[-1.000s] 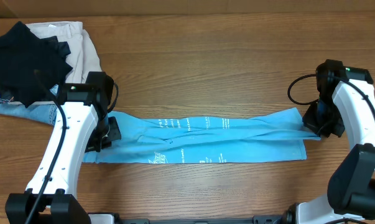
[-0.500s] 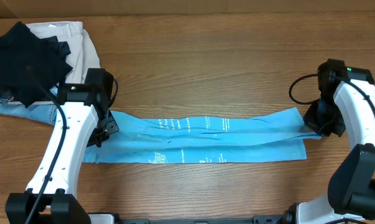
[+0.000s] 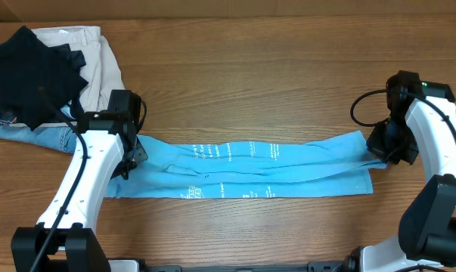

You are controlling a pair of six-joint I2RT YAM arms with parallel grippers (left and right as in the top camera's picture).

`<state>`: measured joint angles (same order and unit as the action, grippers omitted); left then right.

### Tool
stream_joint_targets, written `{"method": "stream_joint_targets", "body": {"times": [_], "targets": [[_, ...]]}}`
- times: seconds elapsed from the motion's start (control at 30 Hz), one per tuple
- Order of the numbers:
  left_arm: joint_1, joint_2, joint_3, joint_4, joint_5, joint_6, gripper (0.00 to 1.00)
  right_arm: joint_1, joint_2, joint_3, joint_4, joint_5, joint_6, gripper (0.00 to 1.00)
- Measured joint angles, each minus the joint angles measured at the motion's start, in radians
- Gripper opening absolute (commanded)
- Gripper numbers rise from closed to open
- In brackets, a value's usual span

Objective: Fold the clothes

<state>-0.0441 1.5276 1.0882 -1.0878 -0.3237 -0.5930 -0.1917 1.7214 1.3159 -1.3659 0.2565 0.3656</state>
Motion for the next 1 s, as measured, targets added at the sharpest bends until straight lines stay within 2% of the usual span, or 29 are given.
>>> {"method": "stream_joint_targets", "body": {"times": [0.23, 0.53, 0.7, 1.0], "targets": [[0.0, 0.0, -0.004, 0.133, -0.003, -0.003, 0.06, 0.004, 0.0, 0.0, 0.004, -0.01, -0.001, 0.05], [0.0, 0.042, -0.007, 0.173, -0.048, -0.003, 0.06, 0.004, 0.0, 0.0, 0.024, -0.014, -0.003, 0.05], [0.0, 0.128, -0.009, 0.193, -0.072, -0.003, 0.21, 0.004, 0.0, 0.0, 0.035, -0.014, -0.003, 0.05], [0.0, 0.227, -0.011, 0.201, -0.141, -0.007, 0.19, 0.004, 0.0, 0.0, 0.04, -0.016, -0.019, 0.05]]}}
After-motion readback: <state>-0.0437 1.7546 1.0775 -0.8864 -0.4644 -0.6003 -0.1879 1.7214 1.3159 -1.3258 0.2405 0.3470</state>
